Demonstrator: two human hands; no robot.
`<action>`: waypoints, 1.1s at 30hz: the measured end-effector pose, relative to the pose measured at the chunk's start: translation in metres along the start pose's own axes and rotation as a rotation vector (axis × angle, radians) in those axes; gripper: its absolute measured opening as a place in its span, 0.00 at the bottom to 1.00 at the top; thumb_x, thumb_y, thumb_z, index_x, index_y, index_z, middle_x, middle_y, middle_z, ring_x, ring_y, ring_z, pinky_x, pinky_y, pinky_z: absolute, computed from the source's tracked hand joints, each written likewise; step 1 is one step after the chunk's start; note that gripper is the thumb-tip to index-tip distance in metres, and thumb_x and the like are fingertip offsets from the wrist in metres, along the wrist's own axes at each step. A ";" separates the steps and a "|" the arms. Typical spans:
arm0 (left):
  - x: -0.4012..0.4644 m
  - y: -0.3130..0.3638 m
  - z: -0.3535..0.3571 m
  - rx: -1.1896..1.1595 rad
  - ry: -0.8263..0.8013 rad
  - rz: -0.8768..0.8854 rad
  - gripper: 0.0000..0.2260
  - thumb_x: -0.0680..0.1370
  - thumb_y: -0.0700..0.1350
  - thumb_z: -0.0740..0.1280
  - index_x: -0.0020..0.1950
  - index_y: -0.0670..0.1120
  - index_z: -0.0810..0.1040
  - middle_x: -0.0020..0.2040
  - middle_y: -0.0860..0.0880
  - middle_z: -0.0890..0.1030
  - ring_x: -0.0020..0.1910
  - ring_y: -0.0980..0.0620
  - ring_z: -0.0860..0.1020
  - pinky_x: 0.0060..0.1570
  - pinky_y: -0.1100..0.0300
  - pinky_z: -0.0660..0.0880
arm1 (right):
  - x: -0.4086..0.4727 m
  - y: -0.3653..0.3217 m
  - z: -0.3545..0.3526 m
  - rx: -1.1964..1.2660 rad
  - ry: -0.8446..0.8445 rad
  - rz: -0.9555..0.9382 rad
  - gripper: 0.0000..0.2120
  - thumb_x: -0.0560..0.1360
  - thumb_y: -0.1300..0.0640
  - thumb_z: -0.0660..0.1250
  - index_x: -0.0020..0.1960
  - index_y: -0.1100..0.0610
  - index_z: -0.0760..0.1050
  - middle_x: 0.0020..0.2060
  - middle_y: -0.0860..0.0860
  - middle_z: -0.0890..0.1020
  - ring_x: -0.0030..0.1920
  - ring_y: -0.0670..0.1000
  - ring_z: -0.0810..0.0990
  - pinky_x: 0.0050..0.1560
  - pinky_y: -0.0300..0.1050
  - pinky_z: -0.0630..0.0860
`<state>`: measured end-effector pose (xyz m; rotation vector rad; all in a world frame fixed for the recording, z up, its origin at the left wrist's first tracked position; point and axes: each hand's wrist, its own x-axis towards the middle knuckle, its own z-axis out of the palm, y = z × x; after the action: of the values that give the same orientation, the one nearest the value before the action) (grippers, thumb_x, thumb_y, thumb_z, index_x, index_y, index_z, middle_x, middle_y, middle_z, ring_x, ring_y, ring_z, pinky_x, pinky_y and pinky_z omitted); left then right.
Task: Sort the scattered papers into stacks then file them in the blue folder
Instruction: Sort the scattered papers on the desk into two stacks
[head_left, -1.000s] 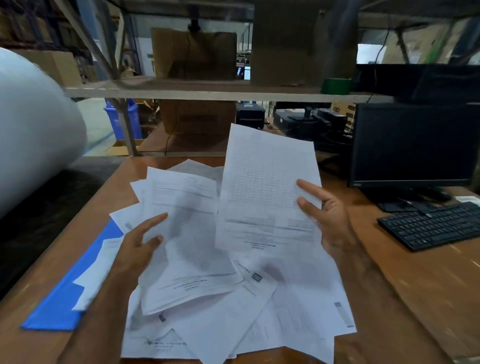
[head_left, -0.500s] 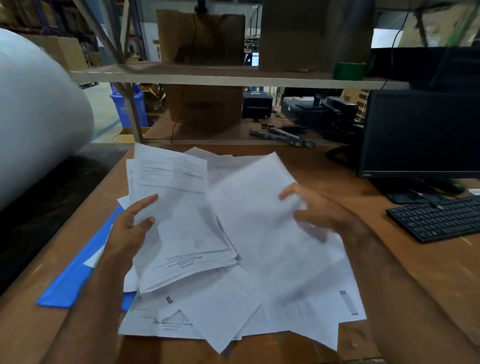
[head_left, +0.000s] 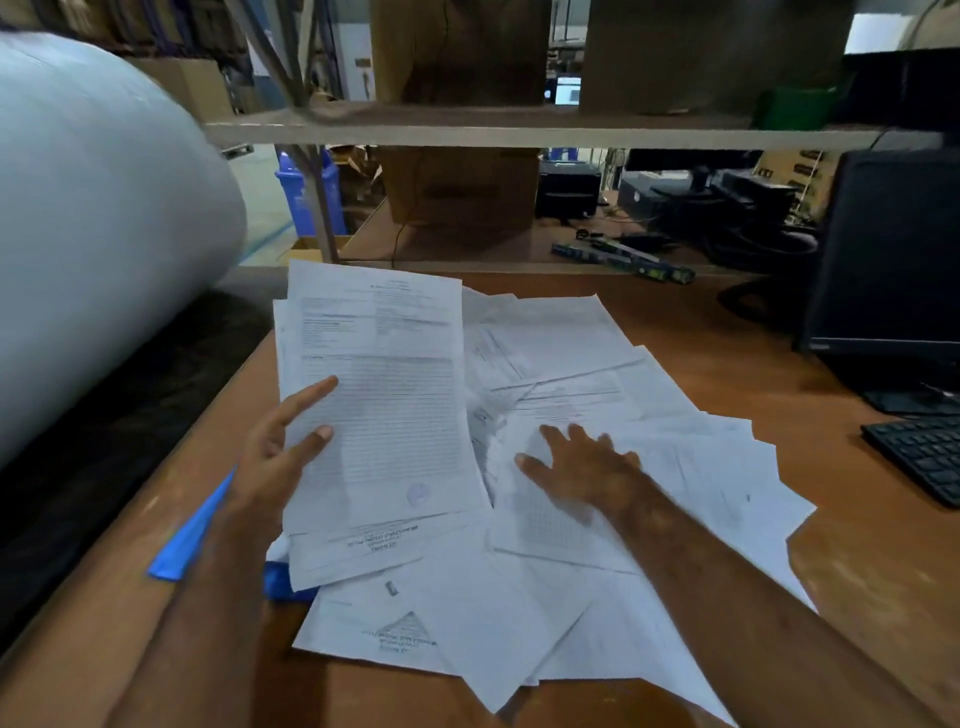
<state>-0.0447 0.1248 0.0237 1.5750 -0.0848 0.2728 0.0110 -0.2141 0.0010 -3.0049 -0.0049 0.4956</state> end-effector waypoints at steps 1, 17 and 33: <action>0.002 -0.001 -0.002 -0.002 -0.010 -0.004 0.21 0.80 0.33 0.66 0.71 0.48 0.77 0.69 0.51 0.78 0.67 0.49 0.78 0.59 0.54 0.80 | -0.004 -0.001 0.009 -0.005 0.002 -0.029 0.37 0.77 0.25 0.46 0.81 0.38 0.47 0.83 0.49 0.48 0.81 0.65 0.50 0.72 0.75 0.52; 0.009 -0.006 0.014 -0.055 0.036 -0.042 0.20 0.80 0.34 0.66 0.64 0.57 0.81 0.69 0.52 0.77 0.63 0.48 0.78 0.45 0.63 0.82 | -0.043 0.064 0.008 0.367 0.370 -0.158 0.09 0.70 0.46 0.67 0.51 0.38 0.75 0.61 0.41 0.76 0.65 0.47 0.75 0.65 0.54 0.70; -0.005 -0.010 0.050 0.019 0.000 -0.089 0.22 0.80 0.34 0.68 0.65 0.59 0.81 0.70 0.56 0.77 0.68 0.50 0.75 0.62 0.56 0.73 | -0.036 0.123 0.007 0.721 0.455 0.180 0.37 0.62 0.49 0.85 0.67 0.45 0.74 0.67 0.56 0.72 0.65 0.58 0.76 0.64 0.52 0.79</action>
<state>-0.0416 0.0749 0.0127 1.5932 -0.0123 0.2049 -0.0270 -0.3370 -0.0060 -2.3372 0.3886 -0.1673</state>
